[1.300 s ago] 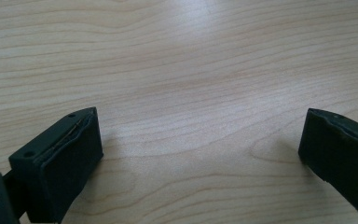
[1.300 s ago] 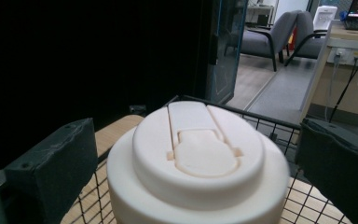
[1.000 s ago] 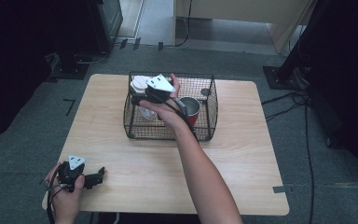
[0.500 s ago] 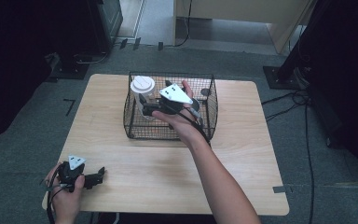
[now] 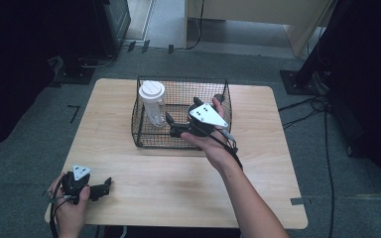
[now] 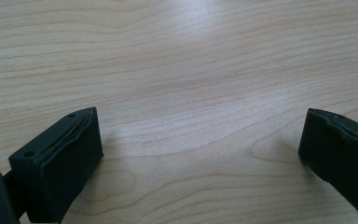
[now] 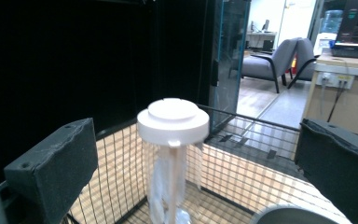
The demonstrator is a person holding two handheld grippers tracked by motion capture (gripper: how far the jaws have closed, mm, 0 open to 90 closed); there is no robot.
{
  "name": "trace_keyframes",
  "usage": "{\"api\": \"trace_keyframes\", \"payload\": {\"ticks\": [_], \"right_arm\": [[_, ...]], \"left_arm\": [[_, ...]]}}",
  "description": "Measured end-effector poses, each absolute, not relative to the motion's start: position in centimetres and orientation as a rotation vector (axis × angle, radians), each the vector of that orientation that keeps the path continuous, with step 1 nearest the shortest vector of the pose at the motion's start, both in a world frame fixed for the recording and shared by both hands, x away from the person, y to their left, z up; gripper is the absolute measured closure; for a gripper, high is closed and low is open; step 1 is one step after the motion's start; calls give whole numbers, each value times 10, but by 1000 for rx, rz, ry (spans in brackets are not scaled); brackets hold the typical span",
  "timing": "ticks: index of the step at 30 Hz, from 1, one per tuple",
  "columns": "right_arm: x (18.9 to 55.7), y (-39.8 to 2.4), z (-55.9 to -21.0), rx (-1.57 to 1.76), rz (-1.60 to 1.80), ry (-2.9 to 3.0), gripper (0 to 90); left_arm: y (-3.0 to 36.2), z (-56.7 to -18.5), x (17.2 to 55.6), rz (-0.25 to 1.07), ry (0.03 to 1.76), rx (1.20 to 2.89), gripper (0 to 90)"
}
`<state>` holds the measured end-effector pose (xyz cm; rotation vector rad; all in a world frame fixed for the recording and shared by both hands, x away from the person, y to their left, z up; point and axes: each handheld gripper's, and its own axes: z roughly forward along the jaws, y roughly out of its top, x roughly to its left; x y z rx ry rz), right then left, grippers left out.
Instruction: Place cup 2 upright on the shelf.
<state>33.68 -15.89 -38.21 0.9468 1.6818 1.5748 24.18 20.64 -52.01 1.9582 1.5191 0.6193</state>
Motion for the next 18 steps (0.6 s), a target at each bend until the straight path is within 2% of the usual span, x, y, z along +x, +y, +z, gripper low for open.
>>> {"api": "trace_keyframes", "payload": {"ticks": [18], "right_arm": [[293, -219, -404, 965, 1509, 1641, 0]], "left_arm": [[206, -520, 242, 619, 1519, 1959, 1]]}}
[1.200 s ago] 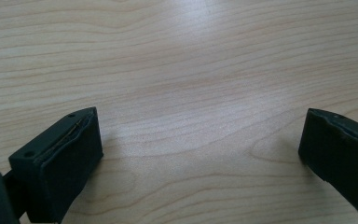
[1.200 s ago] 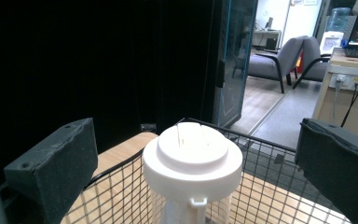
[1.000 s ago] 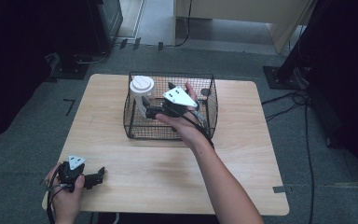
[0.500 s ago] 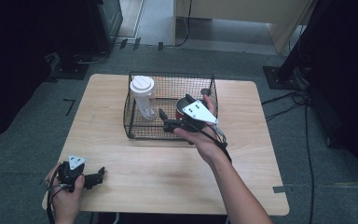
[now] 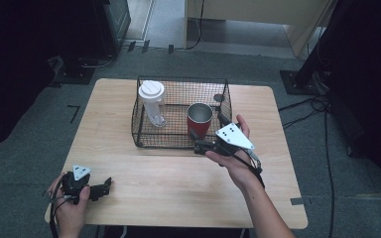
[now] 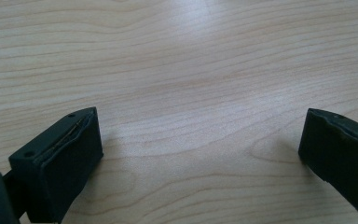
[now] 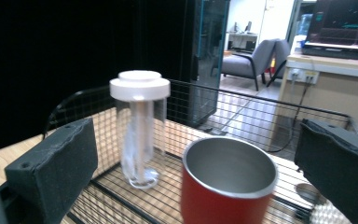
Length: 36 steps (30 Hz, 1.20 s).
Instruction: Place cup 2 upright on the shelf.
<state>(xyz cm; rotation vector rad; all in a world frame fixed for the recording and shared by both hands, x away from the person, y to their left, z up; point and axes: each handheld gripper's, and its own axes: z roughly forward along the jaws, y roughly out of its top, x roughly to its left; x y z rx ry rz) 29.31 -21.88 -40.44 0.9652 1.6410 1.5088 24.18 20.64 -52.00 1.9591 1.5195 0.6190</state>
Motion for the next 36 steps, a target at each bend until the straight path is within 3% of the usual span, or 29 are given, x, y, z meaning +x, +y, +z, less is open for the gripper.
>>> {"api": "trace_keyframes", "payload": {"ticks": [36], "right_arm": [[248, -341, -483, 1261, 1311, 1535, 0]], "left_arm": [[206, -520, 242, 619, 1519, 1960, 1]]}}
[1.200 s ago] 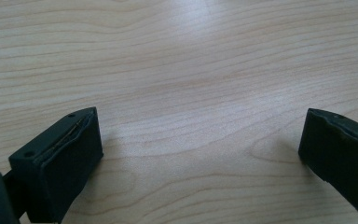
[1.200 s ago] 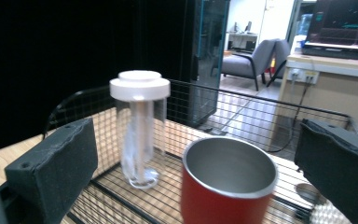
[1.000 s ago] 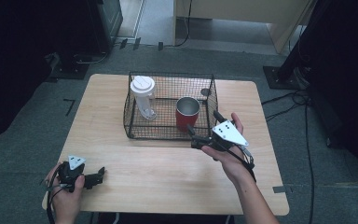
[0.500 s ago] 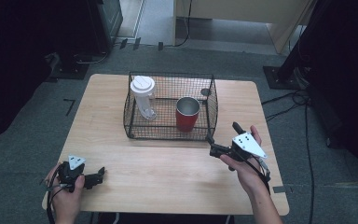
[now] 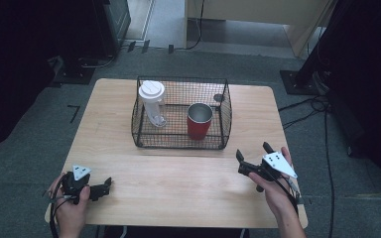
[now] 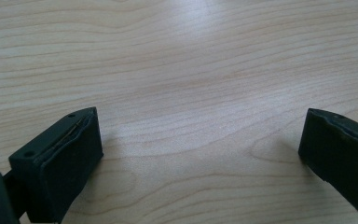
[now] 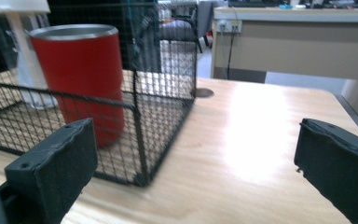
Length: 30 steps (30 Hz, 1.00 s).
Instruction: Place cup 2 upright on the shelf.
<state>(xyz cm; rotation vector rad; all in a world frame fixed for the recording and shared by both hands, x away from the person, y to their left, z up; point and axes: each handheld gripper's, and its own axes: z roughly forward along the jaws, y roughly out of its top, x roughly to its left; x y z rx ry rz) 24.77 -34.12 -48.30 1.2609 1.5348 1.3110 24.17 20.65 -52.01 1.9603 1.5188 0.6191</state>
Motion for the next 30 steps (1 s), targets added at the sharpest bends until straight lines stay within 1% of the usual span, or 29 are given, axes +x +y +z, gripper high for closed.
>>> {"api": "trace_keyframes", "payload": {"ticks": [20, 30], "right_arm": [[218, -394, -519, 1415, 1173, 1532, 0], [207, -413, -520, 1478, 1141, 1560, 0]], "left_arm": [[206, -520, 242, 619, 1519, 1961, 1], [206, -520, 242, 621, 1518, 1962, 1]]}}
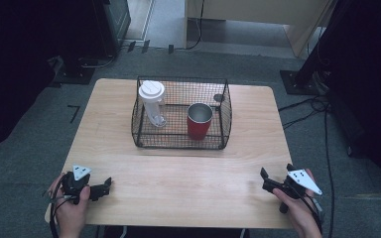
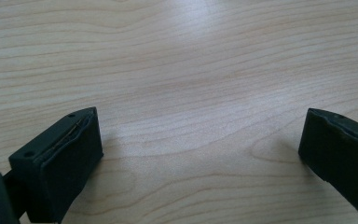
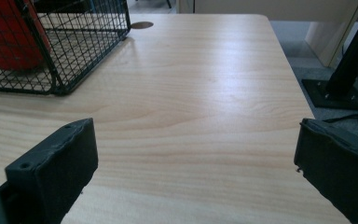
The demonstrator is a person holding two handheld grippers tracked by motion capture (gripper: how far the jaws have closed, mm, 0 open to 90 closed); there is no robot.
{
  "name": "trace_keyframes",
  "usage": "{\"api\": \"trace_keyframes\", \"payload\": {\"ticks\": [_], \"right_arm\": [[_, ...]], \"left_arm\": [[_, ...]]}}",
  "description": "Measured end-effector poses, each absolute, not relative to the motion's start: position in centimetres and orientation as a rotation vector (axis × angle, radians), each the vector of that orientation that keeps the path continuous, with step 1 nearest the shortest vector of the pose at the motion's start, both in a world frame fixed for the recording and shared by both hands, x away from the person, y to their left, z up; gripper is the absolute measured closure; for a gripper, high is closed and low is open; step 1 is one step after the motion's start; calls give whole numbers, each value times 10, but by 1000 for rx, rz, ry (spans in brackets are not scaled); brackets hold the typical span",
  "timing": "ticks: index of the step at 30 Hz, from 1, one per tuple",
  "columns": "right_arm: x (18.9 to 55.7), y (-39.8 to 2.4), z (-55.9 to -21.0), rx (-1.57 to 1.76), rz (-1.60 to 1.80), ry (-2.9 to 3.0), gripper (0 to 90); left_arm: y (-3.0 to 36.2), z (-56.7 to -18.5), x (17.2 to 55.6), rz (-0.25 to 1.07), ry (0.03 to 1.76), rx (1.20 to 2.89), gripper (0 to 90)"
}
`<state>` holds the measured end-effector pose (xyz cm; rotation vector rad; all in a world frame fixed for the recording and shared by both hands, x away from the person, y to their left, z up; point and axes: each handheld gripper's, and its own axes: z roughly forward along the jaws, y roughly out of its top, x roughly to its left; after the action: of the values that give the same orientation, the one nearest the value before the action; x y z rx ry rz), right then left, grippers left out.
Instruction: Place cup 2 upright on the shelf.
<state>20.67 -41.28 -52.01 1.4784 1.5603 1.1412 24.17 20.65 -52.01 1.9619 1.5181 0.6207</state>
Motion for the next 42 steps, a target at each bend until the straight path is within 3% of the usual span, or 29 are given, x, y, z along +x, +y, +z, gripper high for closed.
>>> {"api": "trace_keyframes", "payload": {"ticks": [20, 42], "right_arm": [[205, -430, -527, 1646, 830, 1885, 45], [205, -430, -527, 1634, 849, 1896, 77]], "left_arm": [[206, -520, 242, 620, 1518, 1962, 1], [207, -520, 242, 618, 1519, 1960, 1]]}}
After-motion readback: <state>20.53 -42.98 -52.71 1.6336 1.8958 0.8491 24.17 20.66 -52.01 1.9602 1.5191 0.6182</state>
